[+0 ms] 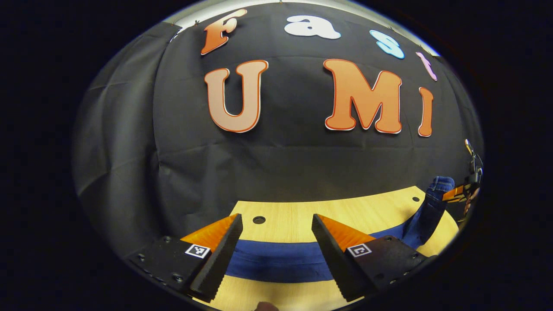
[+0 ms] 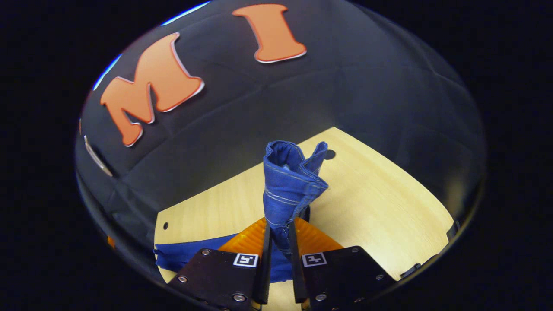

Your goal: Grasp the waist and the cuffs of the jeans and fold them to make the two legs overlap; first hold the waist and fold one-third of the jeans toward the cuffs, then hold the cuffs and fold the remaining one-third in the same direction to finish folding.

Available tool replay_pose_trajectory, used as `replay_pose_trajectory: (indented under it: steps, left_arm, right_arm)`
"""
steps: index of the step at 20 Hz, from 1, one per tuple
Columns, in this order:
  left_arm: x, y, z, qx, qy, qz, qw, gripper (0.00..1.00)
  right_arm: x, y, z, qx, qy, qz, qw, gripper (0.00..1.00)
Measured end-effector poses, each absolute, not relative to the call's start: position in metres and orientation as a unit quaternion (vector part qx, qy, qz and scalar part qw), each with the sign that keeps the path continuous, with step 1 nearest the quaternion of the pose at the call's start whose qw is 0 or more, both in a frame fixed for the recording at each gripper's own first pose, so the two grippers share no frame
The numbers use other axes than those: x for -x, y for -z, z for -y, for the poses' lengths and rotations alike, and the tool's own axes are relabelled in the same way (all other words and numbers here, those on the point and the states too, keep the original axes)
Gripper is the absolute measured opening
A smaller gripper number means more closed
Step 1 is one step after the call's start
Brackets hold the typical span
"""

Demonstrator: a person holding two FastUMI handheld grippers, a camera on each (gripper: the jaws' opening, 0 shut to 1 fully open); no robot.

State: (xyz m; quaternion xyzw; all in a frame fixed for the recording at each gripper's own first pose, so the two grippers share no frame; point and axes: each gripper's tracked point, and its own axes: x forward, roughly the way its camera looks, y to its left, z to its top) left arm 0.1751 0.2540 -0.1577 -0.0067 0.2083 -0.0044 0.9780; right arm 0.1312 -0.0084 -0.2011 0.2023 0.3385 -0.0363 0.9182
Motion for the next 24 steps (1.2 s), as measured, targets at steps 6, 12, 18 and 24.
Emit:
replay_pose_trajectory:
  steps: [6, 12, 18, 24]
  left_arm:
    - [-0.164, 0.172, -0.266, 0.023, 0.004, -0.22, 0.975, 0.99]
    - [-0.156, 0.189, -0.283, 0.024, -0.018, -0.237, 0.971, 0.99]
    - [-0.149, 0.203, -0.284, 0.016, -0.033, -0.259, 0.965, 0.99]
    - [-0.144, 0.221, -0.286, 0.022, -0.049, -0.284, 0.957, 0.99]
  right_arm:
    - [-0.124, 0.225, -0.034, -0.153, 0.012, -0.383, 0.911, 0.2]
    - [-0.125, 0.274, -0.028, -0.142, 0.032, -0.428, 0.892, 0.17]
    - [-0.126, 0.29, -0.049, -0.174, 0.003, -0.459, 0.871, 0.46]
    - [-0.157, 0.307, -0.044, -0.166, 0.007, -0.449, 0.878, 0.9]
